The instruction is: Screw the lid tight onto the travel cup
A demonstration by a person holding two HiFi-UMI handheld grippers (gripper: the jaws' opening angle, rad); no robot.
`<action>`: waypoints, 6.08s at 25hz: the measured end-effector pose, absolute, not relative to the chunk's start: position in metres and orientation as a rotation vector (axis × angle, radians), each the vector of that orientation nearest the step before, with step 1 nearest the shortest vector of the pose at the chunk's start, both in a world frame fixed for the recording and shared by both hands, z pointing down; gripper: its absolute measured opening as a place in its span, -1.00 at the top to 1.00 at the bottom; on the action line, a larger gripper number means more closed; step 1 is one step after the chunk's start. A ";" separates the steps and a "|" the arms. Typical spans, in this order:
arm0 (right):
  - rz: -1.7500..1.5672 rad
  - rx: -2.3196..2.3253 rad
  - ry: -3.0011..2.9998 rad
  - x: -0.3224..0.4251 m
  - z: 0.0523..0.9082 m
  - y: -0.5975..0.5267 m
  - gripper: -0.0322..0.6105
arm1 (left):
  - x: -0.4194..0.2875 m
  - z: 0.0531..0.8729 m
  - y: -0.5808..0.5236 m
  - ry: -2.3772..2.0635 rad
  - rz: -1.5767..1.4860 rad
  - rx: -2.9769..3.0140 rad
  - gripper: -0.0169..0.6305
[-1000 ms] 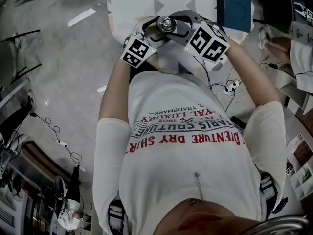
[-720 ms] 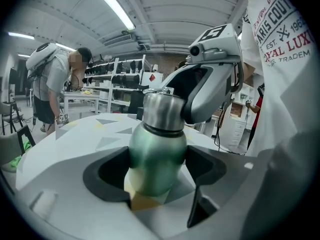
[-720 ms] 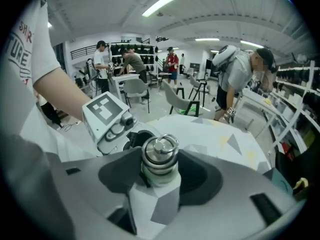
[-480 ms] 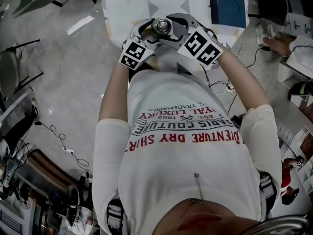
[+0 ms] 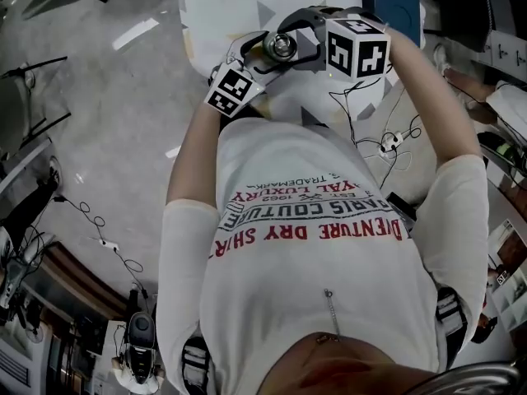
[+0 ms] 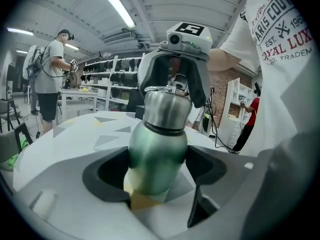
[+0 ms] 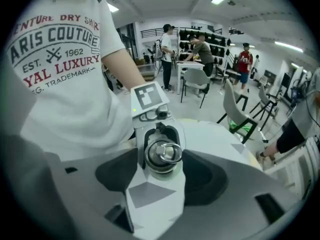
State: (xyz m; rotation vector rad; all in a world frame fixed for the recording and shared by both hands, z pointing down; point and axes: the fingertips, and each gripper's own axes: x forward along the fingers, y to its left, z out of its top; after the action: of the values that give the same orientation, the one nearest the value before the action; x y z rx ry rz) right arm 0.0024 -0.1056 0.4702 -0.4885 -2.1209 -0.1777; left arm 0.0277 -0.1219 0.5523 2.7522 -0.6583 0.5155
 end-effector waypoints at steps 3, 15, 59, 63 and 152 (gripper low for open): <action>-0.209 -0.523 -2.111 -0.002 0.468 -0.111 0.10 | 0.027 0.552 -0.121 -0.661 0.518 2.752 -0.17; -0.003 -0.320 -2.186 -0.002 0.472 -0.113 0.16 | 0.026 0.554 -0.123 -0.667 0.519 2.751 -0.17; -0.355 -0.536 -1.810 0.007 0.480 -0.108 0.04 | 0.029 0.563 -0.121 -0.663 0.569 2.734 -0.18; -0.368 -0.560 -1.785 0.002 0.486 -0.106 0.16 | 0.029 0.565 -0.121 -0.666 0.578 2.732 -0.18; 0.355 0.577 -2.127 0.001 0.487 -0.122 0.17 | 0.028 0.570 -0.123 -0.666 0.604 2.719 -0.18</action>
State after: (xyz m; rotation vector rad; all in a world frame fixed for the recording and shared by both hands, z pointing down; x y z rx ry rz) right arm 0.0007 -0.1218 0.4869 0.5766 -2.1271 0.3549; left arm 0.0278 -0.1231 0.5705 2.7194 -0.6655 0.6035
